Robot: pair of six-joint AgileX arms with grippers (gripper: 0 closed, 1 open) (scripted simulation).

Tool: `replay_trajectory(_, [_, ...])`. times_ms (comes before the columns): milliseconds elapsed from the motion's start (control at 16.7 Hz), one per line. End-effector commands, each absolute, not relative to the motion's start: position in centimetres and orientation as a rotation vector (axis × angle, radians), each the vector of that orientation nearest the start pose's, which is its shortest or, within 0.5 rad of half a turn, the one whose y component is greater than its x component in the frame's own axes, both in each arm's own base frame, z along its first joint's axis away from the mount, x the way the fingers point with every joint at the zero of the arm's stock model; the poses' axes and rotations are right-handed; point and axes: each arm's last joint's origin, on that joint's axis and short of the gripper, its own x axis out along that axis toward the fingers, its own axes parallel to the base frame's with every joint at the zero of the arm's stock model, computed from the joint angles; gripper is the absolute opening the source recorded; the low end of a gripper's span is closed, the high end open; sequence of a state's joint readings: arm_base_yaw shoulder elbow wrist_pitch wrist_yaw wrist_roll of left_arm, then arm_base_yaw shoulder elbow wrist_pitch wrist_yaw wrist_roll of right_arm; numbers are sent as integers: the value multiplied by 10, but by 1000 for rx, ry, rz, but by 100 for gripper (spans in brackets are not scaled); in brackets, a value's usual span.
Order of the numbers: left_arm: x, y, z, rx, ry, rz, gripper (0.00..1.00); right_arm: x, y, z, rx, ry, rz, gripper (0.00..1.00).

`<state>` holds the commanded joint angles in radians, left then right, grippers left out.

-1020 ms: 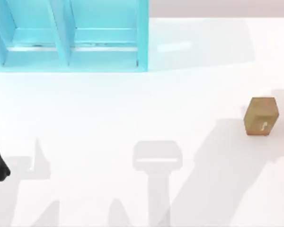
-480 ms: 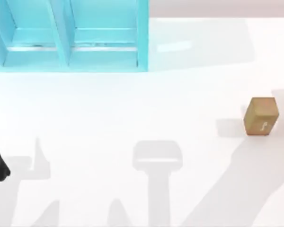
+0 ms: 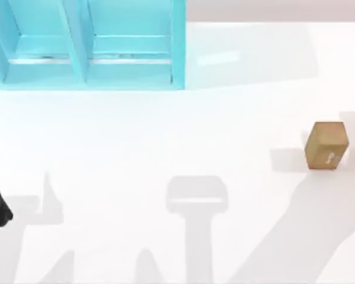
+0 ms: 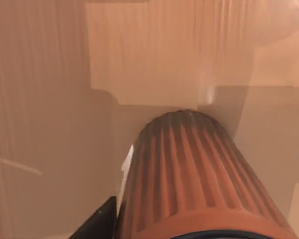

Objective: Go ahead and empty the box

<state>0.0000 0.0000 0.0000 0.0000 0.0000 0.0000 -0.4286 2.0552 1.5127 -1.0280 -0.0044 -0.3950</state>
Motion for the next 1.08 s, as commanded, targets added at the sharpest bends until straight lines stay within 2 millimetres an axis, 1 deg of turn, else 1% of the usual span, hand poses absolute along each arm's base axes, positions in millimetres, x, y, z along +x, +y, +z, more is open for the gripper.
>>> replay_trajectory(600, [106,-1,160,0,0,0,100,356,-158,159,25,1568,-16,2])
replay_trajectory(660, [106,-1,160,0,0,0,100,356,-158,159,25,1568,-16,0])
replay_trajectory(1080, [106,-1,160,0,0,0,100,356,-158,159,25,1568,-16,0])
